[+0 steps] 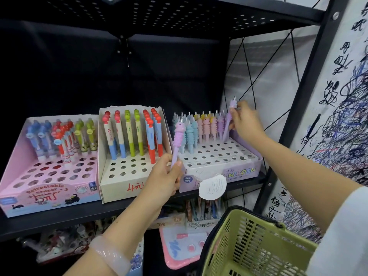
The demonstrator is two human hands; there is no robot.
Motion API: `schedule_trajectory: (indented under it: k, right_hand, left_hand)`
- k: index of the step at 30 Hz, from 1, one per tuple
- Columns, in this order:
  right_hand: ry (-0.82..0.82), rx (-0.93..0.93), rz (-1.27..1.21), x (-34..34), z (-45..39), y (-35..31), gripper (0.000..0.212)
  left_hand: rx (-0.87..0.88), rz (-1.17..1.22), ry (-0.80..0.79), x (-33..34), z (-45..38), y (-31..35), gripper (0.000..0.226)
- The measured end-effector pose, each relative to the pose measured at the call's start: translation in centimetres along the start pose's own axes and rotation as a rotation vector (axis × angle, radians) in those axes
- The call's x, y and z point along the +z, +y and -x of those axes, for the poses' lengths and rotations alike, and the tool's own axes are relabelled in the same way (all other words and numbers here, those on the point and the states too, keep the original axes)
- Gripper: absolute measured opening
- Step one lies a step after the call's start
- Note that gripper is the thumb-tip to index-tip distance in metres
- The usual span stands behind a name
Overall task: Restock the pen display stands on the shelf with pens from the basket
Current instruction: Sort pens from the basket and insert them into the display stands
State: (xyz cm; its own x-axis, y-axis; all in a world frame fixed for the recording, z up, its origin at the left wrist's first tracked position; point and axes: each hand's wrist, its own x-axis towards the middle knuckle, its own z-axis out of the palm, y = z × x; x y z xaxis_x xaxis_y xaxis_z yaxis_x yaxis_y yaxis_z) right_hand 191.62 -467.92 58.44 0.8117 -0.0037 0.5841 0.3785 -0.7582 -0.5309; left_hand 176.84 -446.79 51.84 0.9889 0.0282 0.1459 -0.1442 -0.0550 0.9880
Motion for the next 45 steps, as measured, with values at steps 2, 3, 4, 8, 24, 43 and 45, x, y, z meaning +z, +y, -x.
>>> schedule_trajectory:
  k: [2, 3, 4, 8, 24, 43, 45]
  right_hand:
    - [-0.031, -0.046, 0.110, 0.0, -0.4, 0.1, 0.023]
    - [-0.050, -0.051, 0.157, 0.0, -0.5, 0.2, 0.023]
    - [-0.078, -0.034, 0.172, 0.1, -0.6, 0.4, 0.023]
    - [-0.190, 0.090, 0.120, 0.6, -0.7, 0.7, 0.031]
    - [-0.425, -0.030, -0.326, 1.4, 4.5, -6.8, 0.017]
    - [0.006, 0.120, -0.309, -1.3, 1.2, -4.4, 0.015]
    - [0.042, 0.085, -0.129, -1.8, 0.3, -2.4, 0.019]
  left_hand:
    - [0.005, 0.001, 0.004, -0.2, -0.1, -0.1, 0.015]
    - [0.009, 0.005, 0.005, -0.3, -0.1, -0.1, 0.016]
    - [0.010, 0.010, 0.003, -0.4, -0.2, -0.2, 0.016]
    - [0.001, 0.023, -0.008, -0.3, -0.3, -0.3, 0.016]
    - [0.012, 0.061, 0.004, 0.0, 0.0, 0.2, 0.015]
    - [0.229, -0.167, 0.037, -1.1, 0.7, 2.0, 0.028]
    - [0.234, -0.209, 0.033, -1.2, 0.5, 1.9, 0.029]
